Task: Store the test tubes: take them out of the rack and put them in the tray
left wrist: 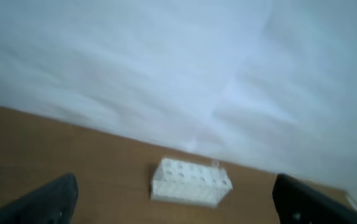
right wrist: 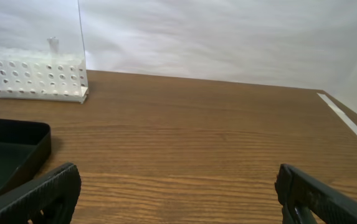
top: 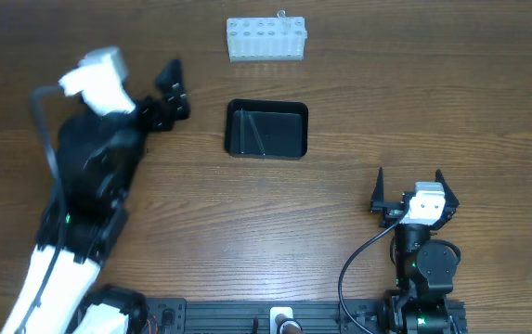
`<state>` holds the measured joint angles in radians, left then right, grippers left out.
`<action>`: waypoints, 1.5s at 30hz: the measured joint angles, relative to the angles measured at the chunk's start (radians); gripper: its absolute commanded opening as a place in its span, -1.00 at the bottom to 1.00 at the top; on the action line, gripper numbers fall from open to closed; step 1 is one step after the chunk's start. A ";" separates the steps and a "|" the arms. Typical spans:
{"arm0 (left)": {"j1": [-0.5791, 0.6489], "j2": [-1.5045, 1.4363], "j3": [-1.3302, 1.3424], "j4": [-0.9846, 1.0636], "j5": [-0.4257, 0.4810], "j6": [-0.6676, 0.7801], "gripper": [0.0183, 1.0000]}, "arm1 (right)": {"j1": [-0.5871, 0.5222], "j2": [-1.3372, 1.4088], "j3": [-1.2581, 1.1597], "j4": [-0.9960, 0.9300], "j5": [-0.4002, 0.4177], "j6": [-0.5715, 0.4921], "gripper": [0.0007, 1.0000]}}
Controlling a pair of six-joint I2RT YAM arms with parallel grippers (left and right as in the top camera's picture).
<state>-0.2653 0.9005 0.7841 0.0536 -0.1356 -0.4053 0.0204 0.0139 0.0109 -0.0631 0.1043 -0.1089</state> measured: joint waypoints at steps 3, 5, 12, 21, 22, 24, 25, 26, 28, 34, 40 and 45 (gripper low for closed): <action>0.055 -0.107 -0.143 0.137 0.026 0.000 1.00 | 0.000 0.000 0.000 0.000 0.000 0.000 0.99; 0.091 -0.184 -0.251 0.232 0.039 0.000 1.00 | 0.000 0.000 0.000 0.000 0.000 0.000 0.99; 0.206 -0.421 -0.549 0.428 0.058 0.000 1.00 | 0.000 0.000 0.000 0.000 0.000 0.000 0.98; 0.326 -0.661 -0.729 0.429 0.061 0.000 1.00 | 0.000 0.000 0.000 0.000 0.000 0.000 0.99; 0.332 -0.680 -0.742 0.420 0.062 0.000 1.00 | 0.000 0.000 0.000 0.000 0.000 0.000 0.98; 0.335 -0.713 -0.759 0.373 0.061 0.000 1.00 | 0.000 0.000 0.000 0.000 0.000 0.000 0.99; 0.335 -0.729 -0.766 0.340 0.062 0.000 1.00 | 0.000 0.000 0.000 0.000 0.000 0.000 0.98; 0.335 -0.739 -0.769 0.314 0.062 0.000 1.00 | 0.000 0.000 0.000 0.000 0.000 0.000 0.98; 0.335 -0.758 -0.772 0.270 0.062 0.000 0.99 | 0.000 0.000 0.000 0.000 0.000 0.000 0.98; 0.335 -0.846 -0.774 0.072 0.062 0.000 0.99 | 0.000 0.000 0.000 0.000 0.000 0.000 0.98; 0.335 -0.886 -0.774 -0.012 0.062 0.008 1.00 | 0.000 0.000 0.000 0.000 0.000 0.000 0.99; 0.335 -0.886 -0.774 -0.023 0.062 0.084 1.00 | 0.000 0.000 0.000 0.000 0.000 0.000 0.98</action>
<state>0.0700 0.0147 0.0101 0.0307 -0.0734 -0.3214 0.0204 0.0139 0.0109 -0.0631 0.1043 -0.1093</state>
